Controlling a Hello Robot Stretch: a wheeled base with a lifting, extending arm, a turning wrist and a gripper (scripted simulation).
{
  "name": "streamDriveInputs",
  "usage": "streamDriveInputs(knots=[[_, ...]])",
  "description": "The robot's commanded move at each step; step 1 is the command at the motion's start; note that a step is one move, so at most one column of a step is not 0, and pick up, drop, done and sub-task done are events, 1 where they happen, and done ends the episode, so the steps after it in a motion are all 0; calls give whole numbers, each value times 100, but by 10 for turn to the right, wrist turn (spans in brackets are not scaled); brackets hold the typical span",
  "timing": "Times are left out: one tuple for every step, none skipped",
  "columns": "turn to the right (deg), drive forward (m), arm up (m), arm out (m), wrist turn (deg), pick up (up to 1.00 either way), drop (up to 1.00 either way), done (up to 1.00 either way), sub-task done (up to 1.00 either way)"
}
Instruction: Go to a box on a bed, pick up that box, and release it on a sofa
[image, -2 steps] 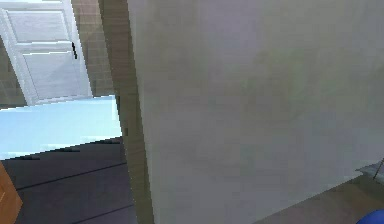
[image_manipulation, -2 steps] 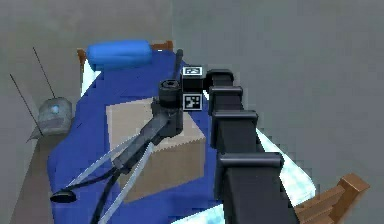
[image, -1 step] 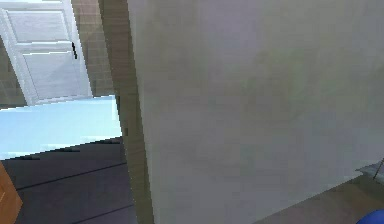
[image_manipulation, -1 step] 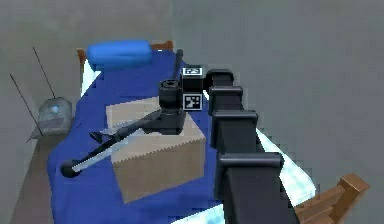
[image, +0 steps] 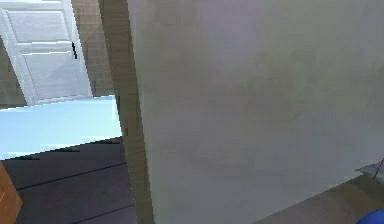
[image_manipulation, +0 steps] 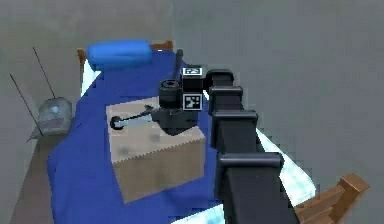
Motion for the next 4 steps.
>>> streamDriveInputs(knots=[[0,0,0,0,210,0,0,0,0],[0,0,-12,0,0,0,0,0,0],[0,0,0,0,0,100,0,0,0],[0,0,10,0,0,0,0,0,0]])
